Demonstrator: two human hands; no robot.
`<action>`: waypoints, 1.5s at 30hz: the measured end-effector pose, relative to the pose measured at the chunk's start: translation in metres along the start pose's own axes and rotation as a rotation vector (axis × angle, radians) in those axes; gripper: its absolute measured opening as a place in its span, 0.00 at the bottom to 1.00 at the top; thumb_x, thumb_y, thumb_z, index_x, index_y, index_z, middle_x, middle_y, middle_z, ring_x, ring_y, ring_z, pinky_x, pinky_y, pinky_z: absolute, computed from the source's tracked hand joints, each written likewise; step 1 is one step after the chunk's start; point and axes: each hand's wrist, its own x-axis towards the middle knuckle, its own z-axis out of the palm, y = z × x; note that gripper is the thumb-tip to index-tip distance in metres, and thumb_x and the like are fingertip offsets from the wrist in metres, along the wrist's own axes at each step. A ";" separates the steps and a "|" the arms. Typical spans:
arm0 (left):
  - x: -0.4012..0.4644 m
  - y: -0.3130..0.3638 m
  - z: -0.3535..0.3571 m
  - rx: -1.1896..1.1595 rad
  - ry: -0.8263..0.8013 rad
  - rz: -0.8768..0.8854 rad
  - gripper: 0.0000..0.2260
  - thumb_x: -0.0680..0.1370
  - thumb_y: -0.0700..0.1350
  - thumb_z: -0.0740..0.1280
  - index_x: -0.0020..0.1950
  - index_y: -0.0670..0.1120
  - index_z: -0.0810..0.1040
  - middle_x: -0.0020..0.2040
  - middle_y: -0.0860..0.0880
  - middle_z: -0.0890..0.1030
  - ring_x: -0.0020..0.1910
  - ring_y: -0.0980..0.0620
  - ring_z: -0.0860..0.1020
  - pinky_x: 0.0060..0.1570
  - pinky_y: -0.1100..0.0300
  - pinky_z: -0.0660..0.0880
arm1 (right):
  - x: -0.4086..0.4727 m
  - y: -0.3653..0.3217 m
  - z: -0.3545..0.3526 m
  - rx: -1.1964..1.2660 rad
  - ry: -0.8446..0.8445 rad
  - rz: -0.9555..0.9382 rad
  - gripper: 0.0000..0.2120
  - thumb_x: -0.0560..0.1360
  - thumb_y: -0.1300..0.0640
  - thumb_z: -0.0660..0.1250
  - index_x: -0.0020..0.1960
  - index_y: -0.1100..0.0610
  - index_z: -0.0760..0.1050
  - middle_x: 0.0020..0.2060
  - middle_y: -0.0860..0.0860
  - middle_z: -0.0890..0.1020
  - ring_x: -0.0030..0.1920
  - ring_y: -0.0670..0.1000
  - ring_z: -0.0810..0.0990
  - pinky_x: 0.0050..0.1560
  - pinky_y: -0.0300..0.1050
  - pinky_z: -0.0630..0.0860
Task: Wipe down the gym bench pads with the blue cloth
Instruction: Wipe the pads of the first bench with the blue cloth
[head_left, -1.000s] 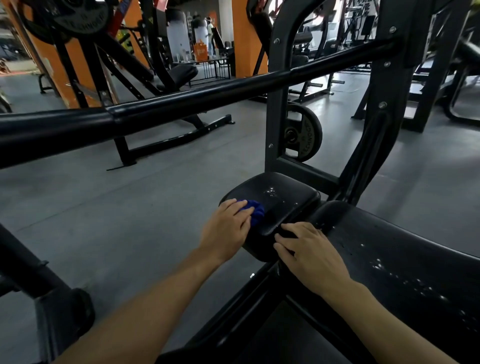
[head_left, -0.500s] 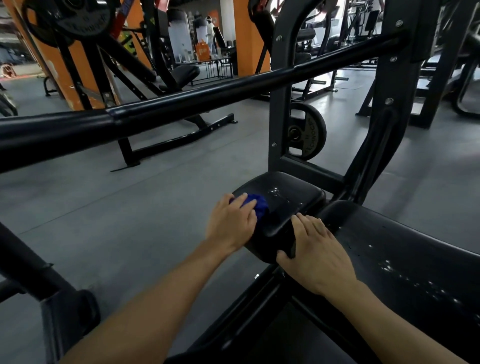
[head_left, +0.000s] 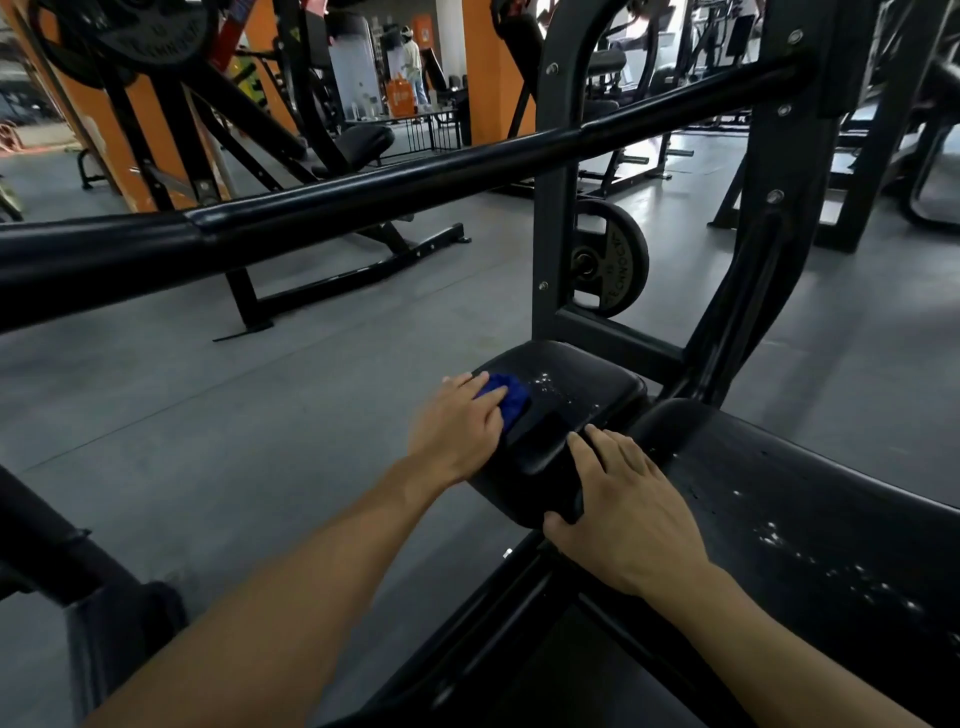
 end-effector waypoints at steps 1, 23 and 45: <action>0.005 0.011 0.001 -0.038 -0.012 -0.004 0.20 0.86 0.48 0.55 0.79 0.50 0.69 0.81 0.47 0.63 0.80 0.46 0.59 0.79 0.54 0.50 | 0.000 -0.001 0.000 0.002 -0.001 0.001 0.43 0.74 0.33 0.59 0.81 0.52 0.52 0.79 0.50 0.56 0.79 0.49 0.51 0.75 0.42 0.40; 0.002 0.000 -0.004 -0.079 -0.139 0.193 0.20 0.86 0.46 0.58 0.79 0.49 0.67 0.82 0.48 0.61 0.81 0.50 0.58 0.78 0.60 0.50 | 0.015 0.011 -0.013 0.006 -0.007 0.032 0.27 0.74 0.35 0.54 0.67 0.47 0.72 0.64 0.45 0.74 0.66 0.48 0.70 0.70 0.47 0.66; 0.042 0.054 0.003 -0.074 -0.250 0.319 0.20 0.87 0.47 0.55 0.80 0.57 0.65 0.82 0.56 0.58 0.81 0.56 0.54 0.79 0.59 0.51 | 0.013 0.010 -0.008 -0.121 -0.025 0.257 0.47 0.74 0.28 0.49 0.79 0.63 0.55 0.79 0.58 0.59 0.79 0.56 0.53 0.81 0.53 0.43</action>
